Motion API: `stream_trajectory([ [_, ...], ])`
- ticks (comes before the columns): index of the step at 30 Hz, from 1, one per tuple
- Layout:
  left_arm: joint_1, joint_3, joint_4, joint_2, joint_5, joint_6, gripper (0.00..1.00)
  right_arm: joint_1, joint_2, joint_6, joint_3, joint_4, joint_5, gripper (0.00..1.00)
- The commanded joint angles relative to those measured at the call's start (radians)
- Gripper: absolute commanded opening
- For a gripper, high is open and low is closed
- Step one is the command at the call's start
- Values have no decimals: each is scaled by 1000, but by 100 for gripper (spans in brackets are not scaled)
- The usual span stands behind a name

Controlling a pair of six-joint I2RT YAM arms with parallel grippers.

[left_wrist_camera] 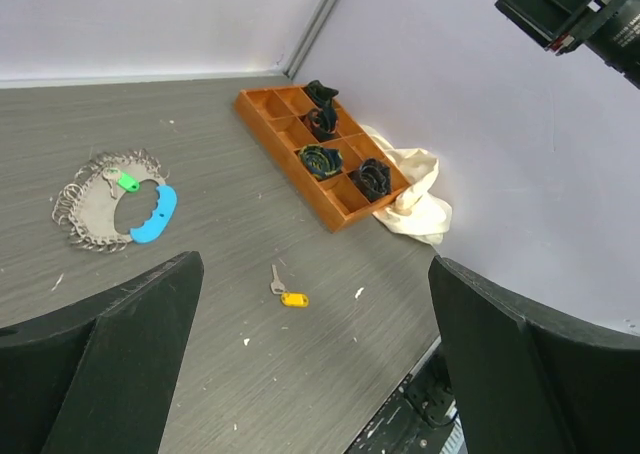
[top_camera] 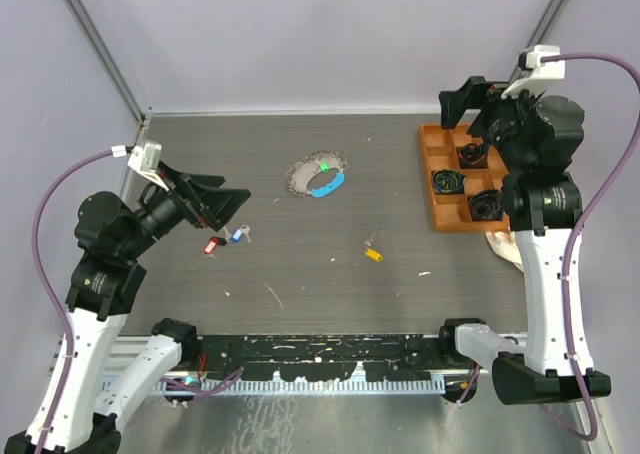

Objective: Remove the keys from the keyring

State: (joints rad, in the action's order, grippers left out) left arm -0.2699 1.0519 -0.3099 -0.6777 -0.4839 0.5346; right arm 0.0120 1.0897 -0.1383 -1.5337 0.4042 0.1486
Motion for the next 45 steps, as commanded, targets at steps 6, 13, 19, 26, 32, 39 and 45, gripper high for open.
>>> stream_trajectory([
  [6,3,-45,133,-15,-70,47,98,2,-12,24,68,-9,121,100],
  [13,3,-174,329,-64,-104,208,98,2,11,156,238,-95,468,100],
  [19,2,-333,542,-182,-76,294,100,7,170,278,347,-143,708,100],
  [26,-31,-337,627,-469,44,252,88,96,477,385,233,-71,549,100],
  [32,-31,-122,614,-875,164,143,68,154,785,324,-14,-68,550,100],
  [39,24,266,376,-1243,123,-1,53,178,1114,206,-328,-55,490,86],
  [45,39,397,300,-1363,71,-23,53,188,1319,170,-595,32,439,61],
])
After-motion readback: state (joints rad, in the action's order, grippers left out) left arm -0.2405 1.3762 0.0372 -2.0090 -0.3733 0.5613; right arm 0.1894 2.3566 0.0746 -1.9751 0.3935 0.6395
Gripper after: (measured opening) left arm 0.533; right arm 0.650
